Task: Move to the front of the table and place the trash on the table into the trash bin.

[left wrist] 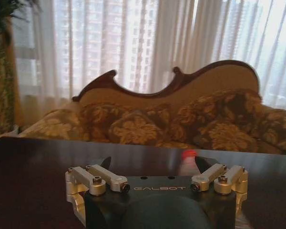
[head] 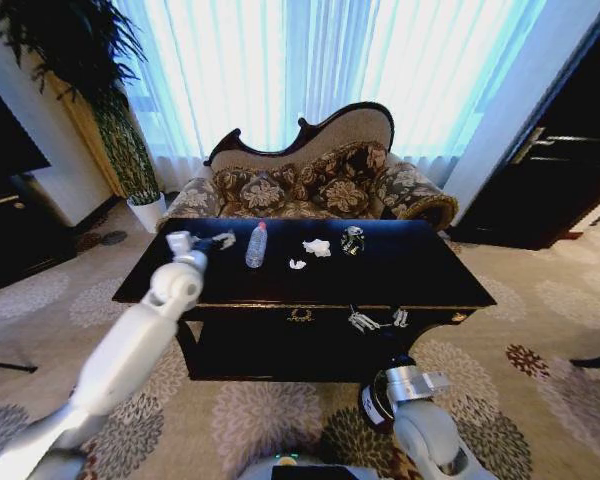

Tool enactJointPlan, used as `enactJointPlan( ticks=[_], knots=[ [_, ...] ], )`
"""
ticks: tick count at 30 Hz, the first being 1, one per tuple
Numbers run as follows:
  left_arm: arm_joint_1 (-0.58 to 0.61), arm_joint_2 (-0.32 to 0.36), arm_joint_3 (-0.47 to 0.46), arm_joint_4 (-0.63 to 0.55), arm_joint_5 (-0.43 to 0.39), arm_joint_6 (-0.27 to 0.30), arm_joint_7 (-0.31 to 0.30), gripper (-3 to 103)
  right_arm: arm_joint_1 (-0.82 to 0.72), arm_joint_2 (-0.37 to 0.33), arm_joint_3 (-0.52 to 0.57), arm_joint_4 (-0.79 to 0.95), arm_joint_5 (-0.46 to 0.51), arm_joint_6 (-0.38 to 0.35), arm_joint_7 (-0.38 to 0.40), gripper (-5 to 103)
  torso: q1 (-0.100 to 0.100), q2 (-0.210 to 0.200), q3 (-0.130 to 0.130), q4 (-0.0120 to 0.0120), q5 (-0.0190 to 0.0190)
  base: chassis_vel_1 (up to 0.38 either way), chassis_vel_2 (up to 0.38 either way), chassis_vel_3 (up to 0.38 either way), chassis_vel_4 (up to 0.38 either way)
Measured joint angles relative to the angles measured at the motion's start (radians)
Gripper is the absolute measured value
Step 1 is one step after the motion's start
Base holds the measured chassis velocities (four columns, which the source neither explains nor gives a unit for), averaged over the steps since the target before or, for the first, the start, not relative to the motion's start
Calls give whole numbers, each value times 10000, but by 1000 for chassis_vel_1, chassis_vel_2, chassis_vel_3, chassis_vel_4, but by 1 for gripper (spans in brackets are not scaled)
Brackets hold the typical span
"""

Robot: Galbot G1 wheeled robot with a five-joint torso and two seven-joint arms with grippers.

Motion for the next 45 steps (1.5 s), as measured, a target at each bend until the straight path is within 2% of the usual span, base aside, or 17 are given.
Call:
enactJointPlan(
  ticks=[5, 8, 14, 19, 30, 31, 33, 35, 39, 41, 44, 45],
  knots=[
    [-18, -363, 319, -200, 353, 209, -97, 98, 104, -1, -67, -133, -48, 23, -4, 100, 0, 1, -1, 0, 1, 0, 0, 0, 0],
    [14, -527, 617, -284, 831, 287, -84, 98, 163, -1, -78, -219, -51, 64, -9, 100, -2, 1, -2, 1, 1, 0, 0, 0, 0],
    [543, -713, 717, -673, 1034, 450, -49, 98, 134, -186, 104, -84, 211, -6, -9, 100, -2, 0, -2, 1, 0, 0, 0, 0, 0],
    [915, -864, 550, -516, 1308, 352, 128, 98, 72, -581, 423, 222, 616, -142, 52, 100, -2, 2, -2, 2, -2, 0, 0, 0, 0],
    [1214, -1059, 449, -314, 1324, 171, 290, 98, 44, -590, 491, 435, 624, -171, 47, 100, -2, 1, -2, 1, -1, 0, 0, 0, 0],
    [1234, -1052, 440, -338, 1319, 171, 289, 97, 39, -584, 491, 435, 622, -170, 47, 100, -2, 2, -2, 1, -1, 0, 0, 0, 0],
    [1352, -986, 383, -437, 1307, 171, 314, 86, 13, -580, 503, 435, 618, -155, 47, 100, -2, 2, -2, 1, -1, 0, 0, 0, 0],
    [1402, -959, 360, -464, 1307, 168, 329, 86, 8, -590, 513, 435, 618, -146, 47, 100, -2, 1, -1, 1, -1, 0, 0, 0, 0],
    [1644, -872, 239, -592, 1322, 83, 405, 64, 11, -632, 549, 435, 633, -127, 49, 100, -2, 2, -1, 0, -2, 0, 0, 0, 0],
    [1745, -846, 186, -675, 1328, 32, 432, 64, 13, -638, 551, 437, 636, -123, 49, 100, -1, 1, -2, 1, -2, 0, 0, 0, 0],
    [2138, -745, -26, -1096, 1421, -145, 584, 48, 21, -681, 552, 518, 821, -82, 42, 100, -2, 2, -1, 1, -2, 0, 0, 0, 0],
    [2138, -745, -26, -1096, 1421, -145, 584, 48, 21, -681, 552, 518, 821, -82, 42, 100, -2, 2, -1, 1, -2, 0, 0, 0, 0]
  ],
)
